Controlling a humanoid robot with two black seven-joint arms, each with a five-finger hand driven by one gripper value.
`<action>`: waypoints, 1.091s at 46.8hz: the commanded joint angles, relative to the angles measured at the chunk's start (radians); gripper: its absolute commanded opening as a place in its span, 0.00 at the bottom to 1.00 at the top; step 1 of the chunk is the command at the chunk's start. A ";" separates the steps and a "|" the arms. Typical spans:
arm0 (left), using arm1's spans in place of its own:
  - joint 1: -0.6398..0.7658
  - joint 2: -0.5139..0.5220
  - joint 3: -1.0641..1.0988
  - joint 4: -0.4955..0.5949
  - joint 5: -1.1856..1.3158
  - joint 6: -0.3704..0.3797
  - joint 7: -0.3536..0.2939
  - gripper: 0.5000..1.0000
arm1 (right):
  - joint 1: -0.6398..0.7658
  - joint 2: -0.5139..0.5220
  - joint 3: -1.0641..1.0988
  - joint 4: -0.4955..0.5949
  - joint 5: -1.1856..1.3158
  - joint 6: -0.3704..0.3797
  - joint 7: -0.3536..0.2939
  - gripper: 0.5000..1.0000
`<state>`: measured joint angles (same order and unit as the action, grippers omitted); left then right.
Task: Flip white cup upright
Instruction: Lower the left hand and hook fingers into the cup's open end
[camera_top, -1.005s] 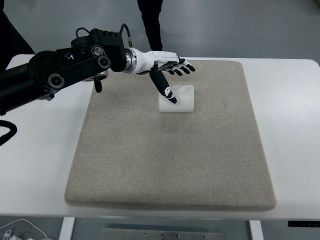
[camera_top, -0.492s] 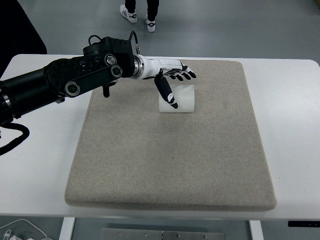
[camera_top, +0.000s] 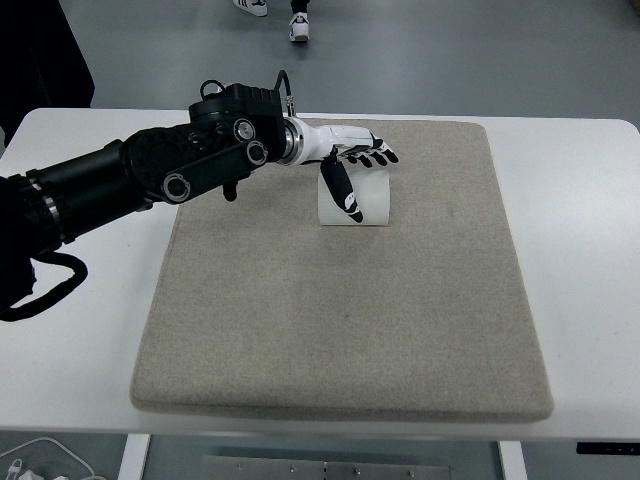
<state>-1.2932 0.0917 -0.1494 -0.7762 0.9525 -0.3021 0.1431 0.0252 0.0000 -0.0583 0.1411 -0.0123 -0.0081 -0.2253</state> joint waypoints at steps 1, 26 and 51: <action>0.000 -0.006 0.017 0.006 0.000 0.001 -0.004 0.97 | 0.001 0.000 0.000 0.000 0.000 0.000 0.001 0.86; 0.014 -0.026 0.025 0.021 0.038 0.006 -0.013 0.63 | 0.001 0.000 0.000 0.000 0.000 0.000 0.000 0.86; 0.014 -0.024 -0.045 0.113 -0.057 0.008 -0.030 0.09 | 0.001 0.000 0.000 0.000 0.000 0.000 0.000 0.86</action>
<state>-1.2773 0.0677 -0.1750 -0.6824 0.9413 -0.2907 0.1152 0.0254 0.0000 -0.0583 0.1415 -0.0123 -0.0078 -0.2248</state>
